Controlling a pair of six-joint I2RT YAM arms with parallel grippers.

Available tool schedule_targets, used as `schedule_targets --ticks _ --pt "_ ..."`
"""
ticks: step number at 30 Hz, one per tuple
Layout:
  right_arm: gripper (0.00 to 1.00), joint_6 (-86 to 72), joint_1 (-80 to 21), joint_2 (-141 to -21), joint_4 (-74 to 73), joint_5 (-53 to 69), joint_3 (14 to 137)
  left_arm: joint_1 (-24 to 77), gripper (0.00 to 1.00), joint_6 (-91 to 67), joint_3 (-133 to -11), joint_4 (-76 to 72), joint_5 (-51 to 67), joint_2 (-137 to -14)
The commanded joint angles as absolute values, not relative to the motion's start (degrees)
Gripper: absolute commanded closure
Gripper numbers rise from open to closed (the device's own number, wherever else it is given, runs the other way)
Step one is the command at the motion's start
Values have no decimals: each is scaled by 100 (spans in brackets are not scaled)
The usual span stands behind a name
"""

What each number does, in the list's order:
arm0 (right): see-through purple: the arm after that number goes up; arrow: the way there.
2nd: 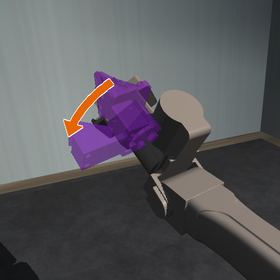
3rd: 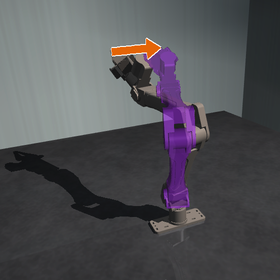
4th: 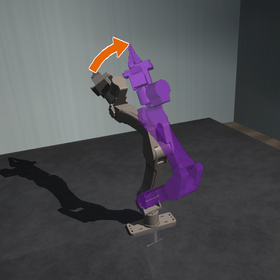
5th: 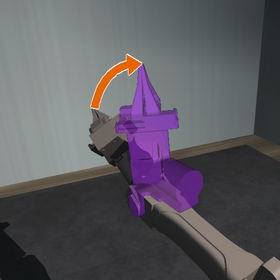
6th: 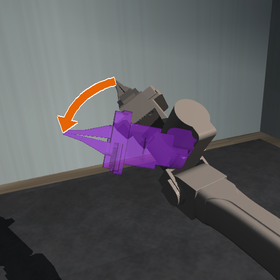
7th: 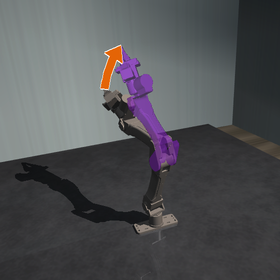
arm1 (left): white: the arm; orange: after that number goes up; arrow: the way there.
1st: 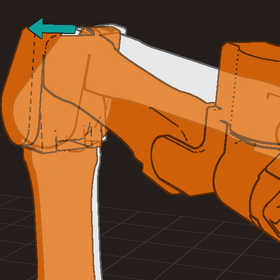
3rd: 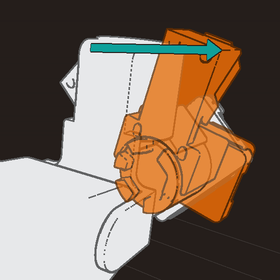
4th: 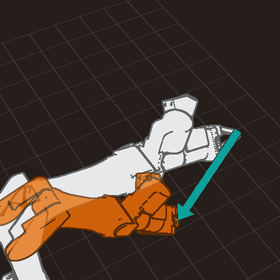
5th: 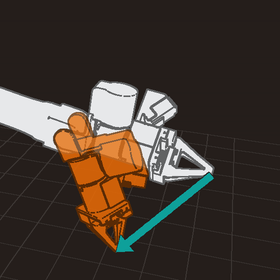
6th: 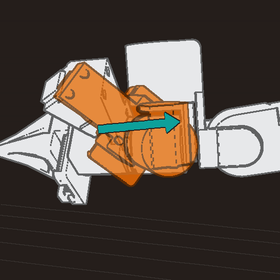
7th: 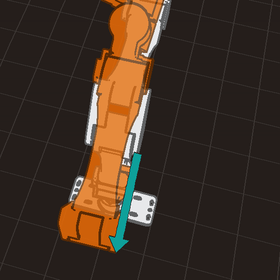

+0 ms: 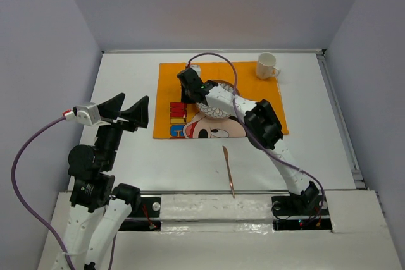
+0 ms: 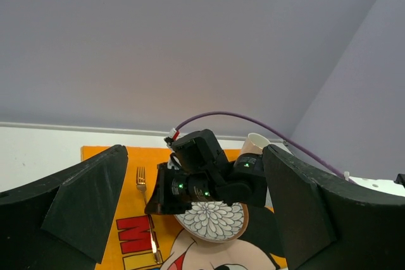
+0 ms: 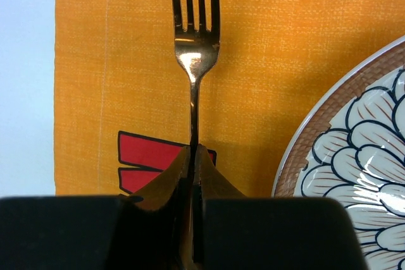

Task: Set the dinner table for one person

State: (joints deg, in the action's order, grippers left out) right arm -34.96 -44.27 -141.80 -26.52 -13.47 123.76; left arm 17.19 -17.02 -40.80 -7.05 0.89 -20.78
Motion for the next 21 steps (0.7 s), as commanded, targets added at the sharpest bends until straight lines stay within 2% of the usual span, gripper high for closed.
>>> schedule_targets --ticks 1,6,15,21 --pt "92 -3516 -4386 -14282 -2523 -1327 12559 1740 1 -1688 -4043 -993 167 -2109" --pt "82 -3560 -4386 -14352 -2514 -1327 12603 1740 1 -1687 -4043 -993 158 -2109" --pt "78 -3533 -4386 -14221 -2488 -1161 12832 1740 1 -1661 -4052 -984 132 -2101" --pt "75 -3332 -4447 -13205 -1892 -617 12394 1731 1 -1661 -4052 -984 123 -2092"
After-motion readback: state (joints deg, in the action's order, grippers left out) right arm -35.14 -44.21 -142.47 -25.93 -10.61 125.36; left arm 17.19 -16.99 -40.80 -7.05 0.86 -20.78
